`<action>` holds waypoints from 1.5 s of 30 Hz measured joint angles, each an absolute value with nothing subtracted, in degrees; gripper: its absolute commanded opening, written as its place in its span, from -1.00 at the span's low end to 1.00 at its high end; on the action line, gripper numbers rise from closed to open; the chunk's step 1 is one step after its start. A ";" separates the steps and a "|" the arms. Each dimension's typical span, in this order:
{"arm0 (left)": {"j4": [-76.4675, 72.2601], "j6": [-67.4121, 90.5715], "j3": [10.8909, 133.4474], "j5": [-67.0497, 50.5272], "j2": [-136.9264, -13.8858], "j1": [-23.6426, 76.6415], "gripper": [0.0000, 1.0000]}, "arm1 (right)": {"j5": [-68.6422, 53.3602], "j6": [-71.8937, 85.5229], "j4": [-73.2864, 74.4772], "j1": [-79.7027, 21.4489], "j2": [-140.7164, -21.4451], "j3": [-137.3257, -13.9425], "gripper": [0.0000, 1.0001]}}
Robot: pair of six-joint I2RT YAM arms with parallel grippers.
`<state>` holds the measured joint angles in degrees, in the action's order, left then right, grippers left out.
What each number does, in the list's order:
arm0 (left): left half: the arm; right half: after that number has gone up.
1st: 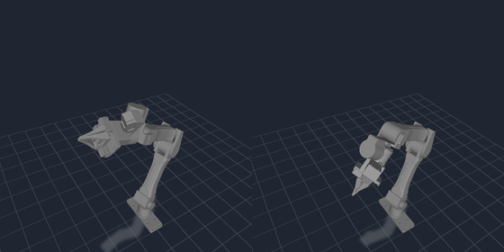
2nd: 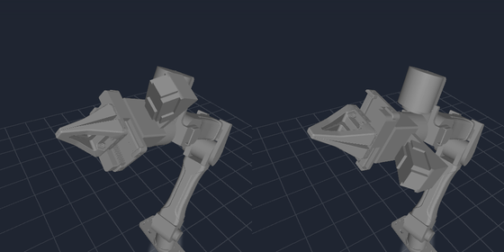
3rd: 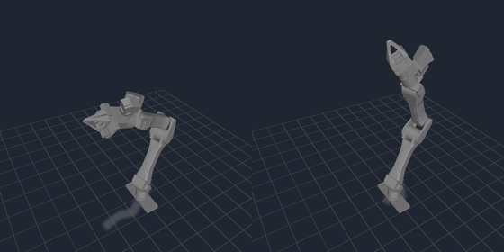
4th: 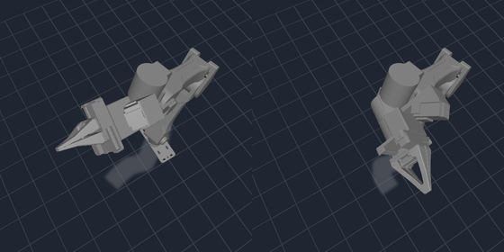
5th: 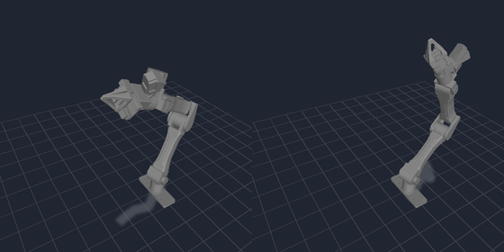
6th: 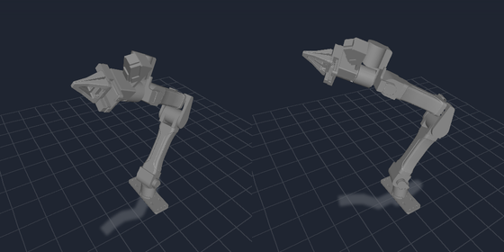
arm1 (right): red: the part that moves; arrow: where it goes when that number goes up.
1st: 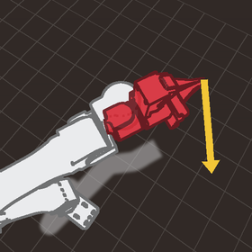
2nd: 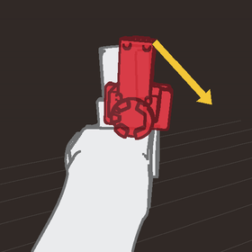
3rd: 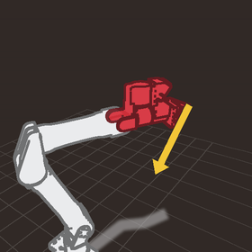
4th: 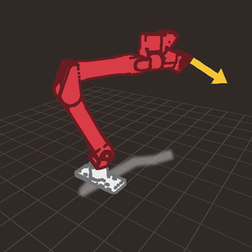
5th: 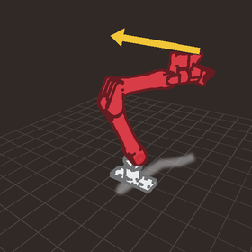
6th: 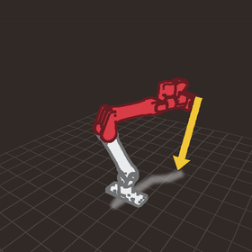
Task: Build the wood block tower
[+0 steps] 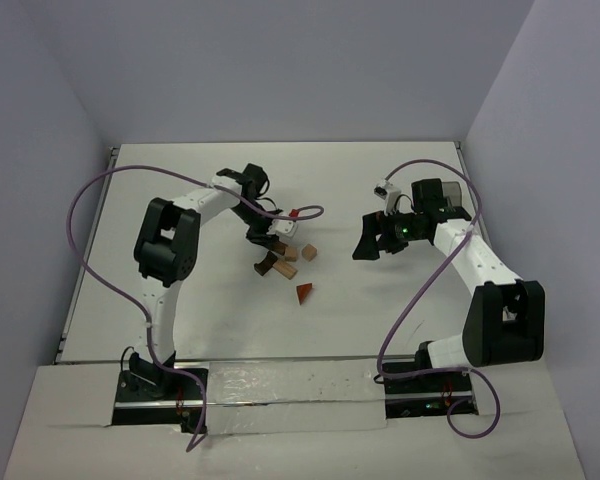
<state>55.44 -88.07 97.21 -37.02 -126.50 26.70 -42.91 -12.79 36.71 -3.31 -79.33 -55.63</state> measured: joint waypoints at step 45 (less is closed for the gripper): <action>24.16 -45.55 75.55 -31.00 -114.55 43.77 -0.86 | -42.92 -13.09 38.17 -3.20 -76.18 -55.86 0.99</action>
